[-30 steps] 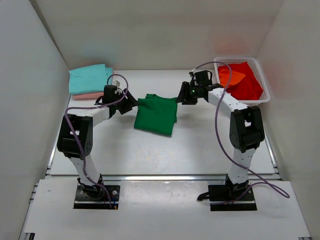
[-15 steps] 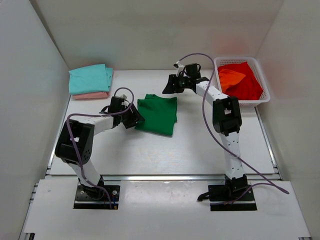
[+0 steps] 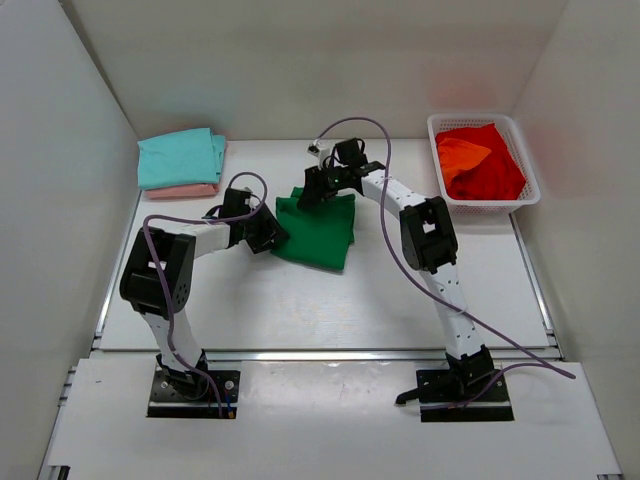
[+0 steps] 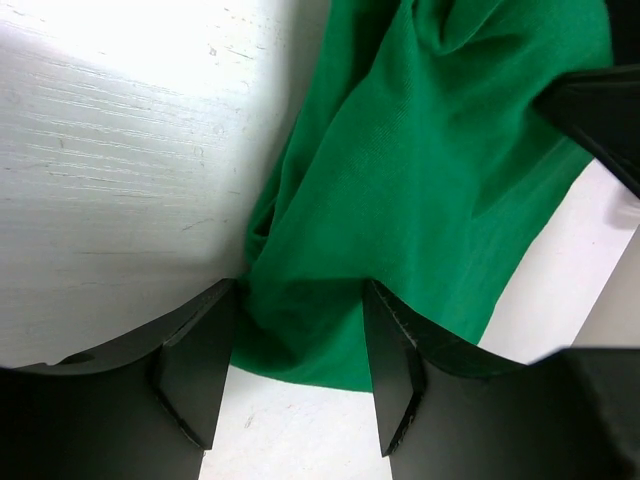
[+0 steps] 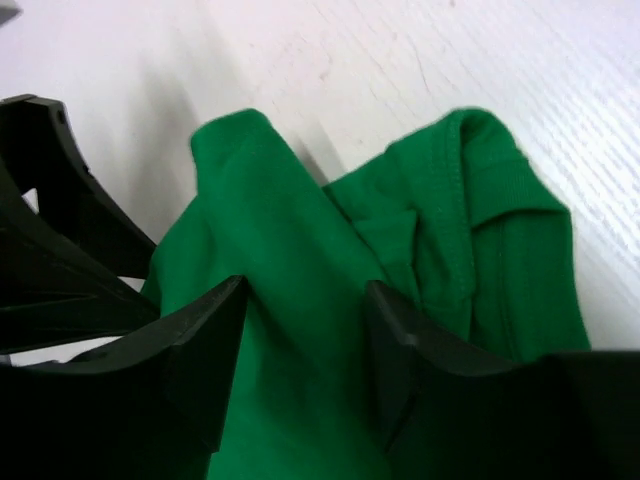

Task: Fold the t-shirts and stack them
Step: Smooth out wrinkles on the folded tshirt

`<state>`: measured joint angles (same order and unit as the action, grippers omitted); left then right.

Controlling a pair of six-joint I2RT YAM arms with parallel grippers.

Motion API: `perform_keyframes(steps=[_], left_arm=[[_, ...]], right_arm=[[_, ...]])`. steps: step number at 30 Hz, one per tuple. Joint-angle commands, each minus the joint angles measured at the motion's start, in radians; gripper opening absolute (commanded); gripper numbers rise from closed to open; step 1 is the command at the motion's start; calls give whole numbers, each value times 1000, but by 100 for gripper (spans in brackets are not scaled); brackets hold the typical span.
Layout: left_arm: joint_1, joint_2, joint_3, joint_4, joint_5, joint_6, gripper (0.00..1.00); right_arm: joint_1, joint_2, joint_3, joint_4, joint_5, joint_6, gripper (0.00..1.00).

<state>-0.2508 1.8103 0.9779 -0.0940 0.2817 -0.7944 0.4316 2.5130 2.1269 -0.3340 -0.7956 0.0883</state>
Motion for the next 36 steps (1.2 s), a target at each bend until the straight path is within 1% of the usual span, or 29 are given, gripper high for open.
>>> perform_keyframes(steps=[1,2,3,4,5,7,10,15,18,19,20,22,25,28,29,30,32,33,36], left_arm=[[8,-14,-22,-18,-24,11,64],[11,-12,-25,-18,-21,8,64],[15,-14,-40,-15,-22,6,64],[22,-14,-35,-12,-15,6,63],[18,-9,-38,-15,-16,9,64],[13,-9,-38,-22,-9,6,62],[10,-6,-45,-30,-24,1,60],[2,-2,-45,-33,-38,-8,60],[-4,7,-39,-35,-32,-5,60],[-4,6,-44,-36,-33,-6,61],[-2,7,-45,-33,-27,-6,60],[-8,15,-45,-30,-32,-8,60],[-7,17,-45,-38,-18,-11,60],[2,-44,-61,-32,-16,-23,59],[14,-80,-71,-32,-12,-23,60],[22,-94,-64,-51,-12,-13,61],[45,-161,-62,-75,3,-9,60],[59,-178,-64,-84,4,-8,60],[58,-278,-76,-124,-4,17,60]], right_arm=[[-1,13,54,-32,28,-38,46],[-2,17,56,-52,42,-41,42],[2,10,57,-63,50,-56,29],[9,12,57,-68,77,-52,9],[4,6,51,-82,105,-53,0],[-7,-12,33,-76,111,-29,0],[-22,-61,-27,6,118,51,0],[-57,-115,-123,188,44,204,0],[-63,-143,-192,274,53,307,0],[-59,-144,-200,283,80,350,0],[-62,-148,-208,289,91,385,5],[-60,-148,-194,235,172,401,0],[-41,-112,-113,98,254,370,0],[-28,-54,4,-86,298,294,0],[-25,-25,43,-161,312,262,0],[-21,-13,66,-195,320,231,0],[-8,-20,67,-294,349,173,0],[5,-37,47,-309,373,139,0],[51,-100,-24,-378,498,62,0]])
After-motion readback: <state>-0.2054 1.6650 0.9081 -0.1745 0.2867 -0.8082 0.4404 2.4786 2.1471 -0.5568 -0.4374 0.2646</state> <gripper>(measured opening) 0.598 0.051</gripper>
